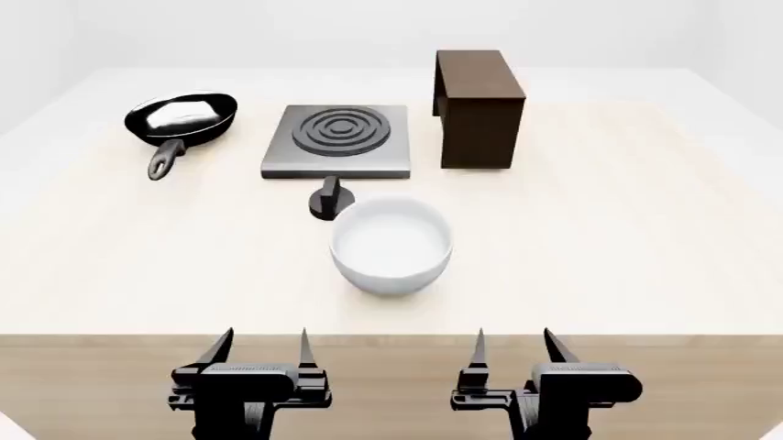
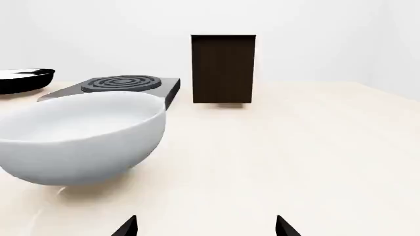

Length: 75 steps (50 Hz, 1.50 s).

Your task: Turn on the stove.

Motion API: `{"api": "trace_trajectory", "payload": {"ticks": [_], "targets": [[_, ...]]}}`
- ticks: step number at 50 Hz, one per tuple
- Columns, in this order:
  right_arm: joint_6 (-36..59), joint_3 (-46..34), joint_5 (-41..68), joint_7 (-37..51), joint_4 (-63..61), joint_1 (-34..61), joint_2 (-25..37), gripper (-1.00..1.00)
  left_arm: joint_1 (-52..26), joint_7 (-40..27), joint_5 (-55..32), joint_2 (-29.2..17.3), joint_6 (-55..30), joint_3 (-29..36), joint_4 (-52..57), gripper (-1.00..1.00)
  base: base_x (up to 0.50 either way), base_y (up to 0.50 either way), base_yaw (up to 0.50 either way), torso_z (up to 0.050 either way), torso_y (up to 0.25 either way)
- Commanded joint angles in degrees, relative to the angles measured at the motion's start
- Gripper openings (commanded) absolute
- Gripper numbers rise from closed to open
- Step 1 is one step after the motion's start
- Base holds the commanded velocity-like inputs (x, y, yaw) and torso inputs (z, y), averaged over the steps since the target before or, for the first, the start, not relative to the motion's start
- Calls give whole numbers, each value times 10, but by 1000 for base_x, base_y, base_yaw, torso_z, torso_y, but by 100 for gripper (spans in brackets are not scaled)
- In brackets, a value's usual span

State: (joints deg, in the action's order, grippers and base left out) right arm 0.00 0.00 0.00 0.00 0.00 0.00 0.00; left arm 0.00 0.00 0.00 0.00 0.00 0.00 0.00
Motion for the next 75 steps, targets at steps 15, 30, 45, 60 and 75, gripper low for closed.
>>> {"api": "trace_trajectory", "payload": {"ticks": [15,30,45,60,75], "targets": [[-6,-43,27,55,-3,0,36,100,-1,-35,-29,-30,3,35,-2,100,0,0,0,0,0],[5,-53,44,68,-2,6,46,100,-3,-50,-42,-42,4,50,-3,100,0,465,0,0,0],[8,-65,51,77,-4,7,55,100,-3,-60,-51,-51,3,60,-1,100,0,500,0,0,0],[8,-76,59,87,-1,10,64,100,-3,-72,-59,-60,2,72,3,100,0,500,0,0,0],[6,-84,64,97,2,12,70,100,-5,-81,-67,-68,2,81,2,100,0,500,0,0,0]]}}
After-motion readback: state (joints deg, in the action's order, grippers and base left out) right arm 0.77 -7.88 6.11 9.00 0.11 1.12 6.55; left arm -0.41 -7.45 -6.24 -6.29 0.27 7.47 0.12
